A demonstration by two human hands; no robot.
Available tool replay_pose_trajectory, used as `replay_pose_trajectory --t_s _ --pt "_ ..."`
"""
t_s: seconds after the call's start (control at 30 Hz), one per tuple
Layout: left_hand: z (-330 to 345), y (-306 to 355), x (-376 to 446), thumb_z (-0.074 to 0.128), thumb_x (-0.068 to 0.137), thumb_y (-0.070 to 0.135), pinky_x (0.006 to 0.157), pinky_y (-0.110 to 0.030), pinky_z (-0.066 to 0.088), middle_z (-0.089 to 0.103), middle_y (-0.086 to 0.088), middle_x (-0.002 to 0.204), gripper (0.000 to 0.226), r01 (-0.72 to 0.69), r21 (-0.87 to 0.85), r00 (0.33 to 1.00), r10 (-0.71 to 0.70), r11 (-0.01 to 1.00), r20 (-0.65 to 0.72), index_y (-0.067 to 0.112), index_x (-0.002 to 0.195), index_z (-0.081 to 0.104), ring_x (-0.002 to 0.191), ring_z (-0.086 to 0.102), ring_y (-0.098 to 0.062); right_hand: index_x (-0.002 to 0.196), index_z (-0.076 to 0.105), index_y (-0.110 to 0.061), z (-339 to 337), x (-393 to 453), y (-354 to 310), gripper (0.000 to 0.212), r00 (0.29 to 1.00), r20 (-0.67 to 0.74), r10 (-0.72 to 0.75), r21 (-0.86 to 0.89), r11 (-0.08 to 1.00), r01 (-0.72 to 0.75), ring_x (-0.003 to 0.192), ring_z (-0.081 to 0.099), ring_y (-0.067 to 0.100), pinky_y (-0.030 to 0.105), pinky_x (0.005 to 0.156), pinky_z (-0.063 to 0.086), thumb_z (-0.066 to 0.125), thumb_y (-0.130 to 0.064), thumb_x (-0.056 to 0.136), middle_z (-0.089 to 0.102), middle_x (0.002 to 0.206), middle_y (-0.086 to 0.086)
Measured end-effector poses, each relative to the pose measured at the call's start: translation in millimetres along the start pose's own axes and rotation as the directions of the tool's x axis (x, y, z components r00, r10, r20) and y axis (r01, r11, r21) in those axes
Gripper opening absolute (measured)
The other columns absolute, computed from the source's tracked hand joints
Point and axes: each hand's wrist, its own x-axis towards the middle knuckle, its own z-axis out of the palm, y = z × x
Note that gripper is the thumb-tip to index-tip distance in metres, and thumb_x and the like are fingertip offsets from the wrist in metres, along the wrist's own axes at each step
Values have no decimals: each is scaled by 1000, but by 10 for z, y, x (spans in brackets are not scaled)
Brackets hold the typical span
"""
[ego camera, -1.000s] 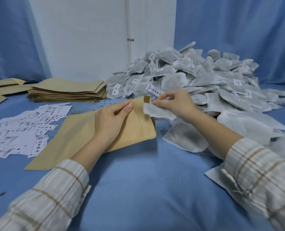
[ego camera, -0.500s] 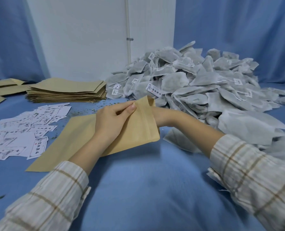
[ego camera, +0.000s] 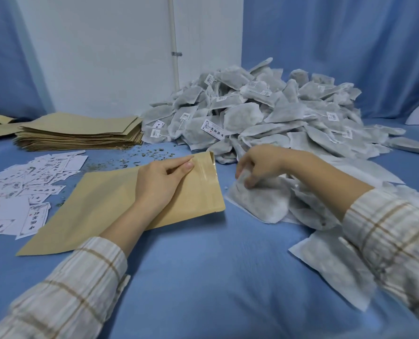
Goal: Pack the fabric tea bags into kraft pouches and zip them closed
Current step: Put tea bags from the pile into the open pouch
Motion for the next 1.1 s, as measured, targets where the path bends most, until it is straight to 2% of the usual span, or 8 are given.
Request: replay_pose_trajectory --t_s 0.1,0.2,0.4,0.53,0.73,0.87,0.97,1.1 --pt "-46 -23 19 66 83 43 67 6 31 71 14 101 20 -1 4 999 1 1000 -39 37 101 71 74 47 29 89 65 -25 -9 34 88 22 952 -289 104 412 911 26 49 53 4 10 43 41 77 -23 71 55 63 -8" --pt "-87 -36 39 65 84 43 67 6 30 71 11 102 20 -2 16 996 3 1000 -89 37 102 71 72 44 32 79 56 -10 -8 25 68 17 946 -236 221 860 501 97 45 60 17 24 50 57 72 -6 76 59 63 6" --pt "-76 49 28 64 84 42 68 6 30 72 11 100 18 -22 -10 991 20 1000 -130 38 101 71 73 45 31 62 57 -3 107 73 -328 23 992 -114 51 978 184 103 61 64 16 28 65 59 62 -1 84 59 67 11" --pt "-52 175 0 65 84 42 72 4 32 68 24 98 10 -65 -73 992 57 995 -109 47 92 68 78 49 28 94 60 6 264 109 -731 23 1000 6 14 957 289 -9 77 49 26 35 69 40 50 -15 94 55 83 27" --pt "-42 189 19 65 84 41 75 4 33 50 48 91 8 -112 -69 992 108 991 -58 49 86 65 82 49 29 65 41 -11 206 164 -839 37 949 314 13 880 371 -296 43 46 11 13 38 35 41 -28 98 45 46 1" --pt "-39 58 183 64 85 42 69 5 31 64 31 90 11 -83 -41 986 76 996 -151 46 94 69 75 49 26 74 50 -15 215 409 -841 26 999 45 9 947 318 -45 61 44 13 16 52 39 43 -22 97 47 66 0" --pt "-21 -76 395 62 87 40 70 2 31 72 12 93 20 -48 36 967 55 998 -249 35 104 71 77 50 14 73 65 -21 278 654 -697 20 936 -320 149 687 717 121 72 54 14 12 58 42 53 -20 88 63 70 -5" --pt "23 -265 686 60 88 38 89 -35 43 73 1 95 22 5 116 954 30 993 -299 31 107 71 91 60 -15 120 61 -15 410 1062 -474 38 867 -435 245 475 880 -10 116 50 19 24 93 41 50 -6 85 58 124 4"
